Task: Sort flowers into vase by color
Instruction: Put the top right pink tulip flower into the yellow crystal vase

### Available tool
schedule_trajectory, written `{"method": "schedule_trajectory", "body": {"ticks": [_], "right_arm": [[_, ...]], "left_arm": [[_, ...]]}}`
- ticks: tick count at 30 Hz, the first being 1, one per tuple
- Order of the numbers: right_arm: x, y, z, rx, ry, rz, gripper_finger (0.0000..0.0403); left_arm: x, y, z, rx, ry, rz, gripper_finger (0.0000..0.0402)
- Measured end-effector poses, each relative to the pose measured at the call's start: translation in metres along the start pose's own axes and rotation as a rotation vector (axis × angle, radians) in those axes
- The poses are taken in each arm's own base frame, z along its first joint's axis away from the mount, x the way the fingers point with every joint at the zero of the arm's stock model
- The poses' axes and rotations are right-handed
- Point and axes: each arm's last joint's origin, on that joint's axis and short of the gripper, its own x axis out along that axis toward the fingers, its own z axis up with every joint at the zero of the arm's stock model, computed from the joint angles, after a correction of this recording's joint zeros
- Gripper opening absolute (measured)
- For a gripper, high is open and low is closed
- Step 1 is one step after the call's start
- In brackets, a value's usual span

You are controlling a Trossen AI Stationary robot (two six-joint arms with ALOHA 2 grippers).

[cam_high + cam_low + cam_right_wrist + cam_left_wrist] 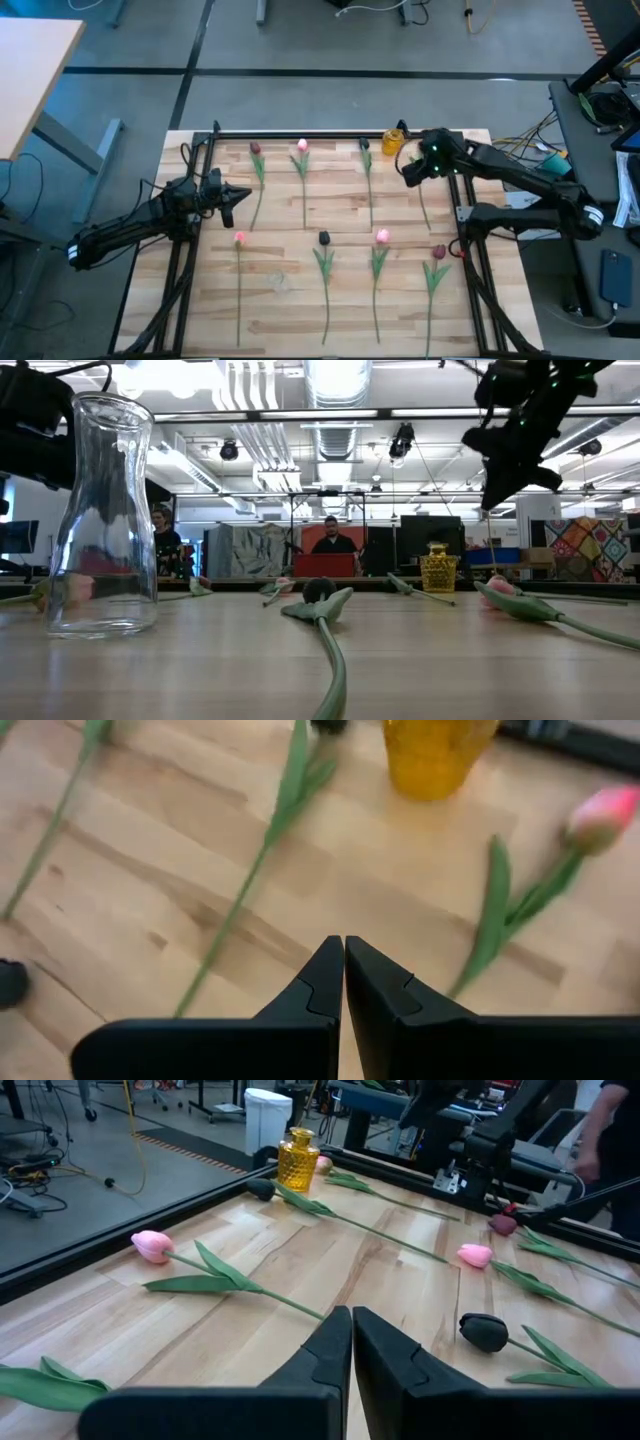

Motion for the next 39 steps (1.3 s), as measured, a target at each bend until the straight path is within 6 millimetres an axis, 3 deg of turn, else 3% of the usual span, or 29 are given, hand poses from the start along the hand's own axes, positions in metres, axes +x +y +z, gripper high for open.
{"method": "schedule_trajectory", "body": {"ticks": [11, 22, 26, 32, 39], "right_arm": [[0.028, -0.029, 0.012, 0.140, 0.138, -0.052, 0.0019], [0.072, -0.056, 0.017, 0.296, 0.297, -0.218, 0.0139], [0.083, -0.061, 0.020, 0.308, 0.312, -0.288, 0.0166], [0.101, -0.072, 0.023, 0.349, 0.360, -0.322, 0.0169], [0.115, -0.076, 0.027, 0.362, 0.364, -0.402, 0.0141]], "left_arm": [[0.000, 0.000, 0.000, 0.000, 0.000, 0.000, 0.0000], [0.000, 0.000, 0.000, 0.000, 0.001, 0.000, 0.0000], [0.000, 0.000, 0.000, 0.000, 0.001, 0.000, 0.0000], [0.000, 0.000, 0.000, 0.000, 0.000, 0.000, 0.0000], [0.000, 0.000, 0.000, 0.000, 0.000, 0.000, 0.0000]]}}
